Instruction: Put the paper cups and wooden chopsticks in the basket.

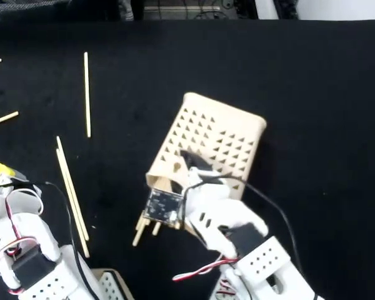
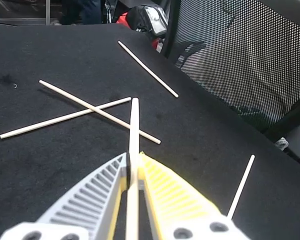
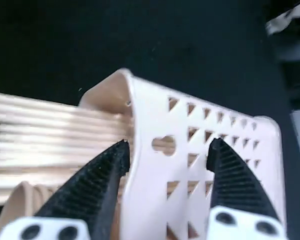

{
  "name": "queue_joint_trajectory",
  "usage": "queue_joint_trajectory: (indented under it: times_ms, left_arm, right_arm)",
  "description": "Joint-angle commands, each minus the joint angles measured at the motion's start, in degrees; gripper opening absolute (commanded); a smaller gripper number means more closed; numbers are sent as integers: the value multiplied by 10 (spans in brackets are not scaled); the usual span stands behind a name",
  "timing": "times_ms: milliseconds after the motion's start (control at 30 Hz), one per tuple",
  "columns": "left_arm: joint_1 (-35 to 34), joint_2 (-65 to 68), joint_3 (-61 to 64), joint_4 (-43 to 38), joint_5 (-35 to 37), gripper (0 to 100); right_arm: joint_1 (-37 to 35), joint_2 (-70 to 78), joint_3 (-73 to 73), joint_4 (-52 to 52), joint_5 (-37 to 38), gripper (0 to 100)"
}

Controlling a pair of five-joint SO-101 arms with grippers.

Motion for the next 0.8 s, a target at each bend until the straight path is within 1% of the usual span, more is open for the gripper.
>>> queue_joint_trajectory:
  times_ms: [0, 133, 267, 333, 467, 533, 567, 667, 767]
  left_arm:
    - [4, -3, -2, -13, 4, 29]
    - [4, -3, -2, -12, 4, 29]
    - [5, -4, -8, 5, 4, 29]
    - [12, -4, -8, 5, 4, 29]
    - [25, -4, -8, 7, 4, 29]
    - [25, -4, -8, 7, 4, 29]
    - [25, -4, -8, 7, 4, 29]
    - [25, -4, -7, 6, 4, 29]
    - [25, -4, -7, 6, 4, 29]
  right_arm:
    - [4, 1, 9, -38, 7, 265]
    - [6, 0, 15, -76, 28, 251]
    - [13, -4, 14, -109, 69, 105]
    - [15, -5, 14, -124, 71, 57]
    - [15, -5, 12, -147, 71, 52]
    - [16, -5, 11, -164, 70, 30]
    - [21, -5, 8, -172, 62, 10]
    - [37, -5, -17, -186, 25, 11]
    - [46, -5, -51, -148, -6, 11]
